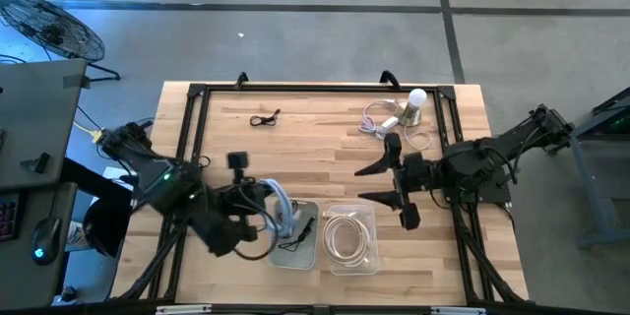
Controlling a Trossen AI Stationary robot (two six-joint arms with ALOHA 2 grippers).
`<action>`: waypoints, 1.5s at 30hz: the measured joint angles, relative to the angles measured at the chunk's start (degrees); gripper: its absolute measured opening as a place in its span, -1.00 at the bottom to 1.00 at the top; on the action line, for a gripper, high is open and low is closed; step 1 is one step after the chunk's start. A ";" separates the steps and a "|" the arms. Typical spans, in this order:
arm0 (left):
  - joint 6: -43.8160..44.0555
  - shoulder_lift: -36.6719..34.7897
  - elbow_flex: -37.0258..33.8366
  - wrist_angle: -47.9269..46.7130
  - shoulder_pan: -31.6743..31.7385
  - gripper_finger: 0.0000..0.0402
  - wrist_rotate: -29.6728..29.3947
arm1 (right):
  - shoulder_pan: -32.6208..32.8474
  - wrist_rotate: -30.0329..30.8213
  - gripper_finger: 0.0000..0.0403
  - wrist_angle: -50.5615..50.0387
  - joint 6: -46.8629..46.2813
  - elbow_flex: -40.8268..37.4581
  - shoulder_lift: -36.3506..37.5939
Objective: Pick & Place USB Port
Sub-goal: Put the blue HDMI cable into the transparent bin
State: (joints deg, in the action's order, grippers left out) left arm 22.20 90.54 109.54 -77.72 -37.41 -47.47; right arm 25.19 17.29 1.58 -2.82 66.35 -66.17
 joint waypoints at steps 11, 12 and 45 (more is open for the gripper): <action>-24.91 0.00 0.00 19.46 10.97 -0.98 13.12 | -1.21 2.40 0.14 0.88 -0.24 0.00 -0.04; -25.98 0.00 0.00 20.15 11.63 -0.98 14.38 | -1.20 3.12 0.16 0.88 -0.20 0.00 -0.04; -44.74 0.24 0.00 37.92 28.95 -0.98 30.29 | -1.87 0.41 0.27 -5.91 -7.50 -0.02 0.15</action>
State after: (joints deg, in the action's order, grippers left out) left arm -22.55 90.79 109.54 -39.81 -8.47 -17.19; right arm 23.32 17.70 -4.33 -10.31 66.32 -66.03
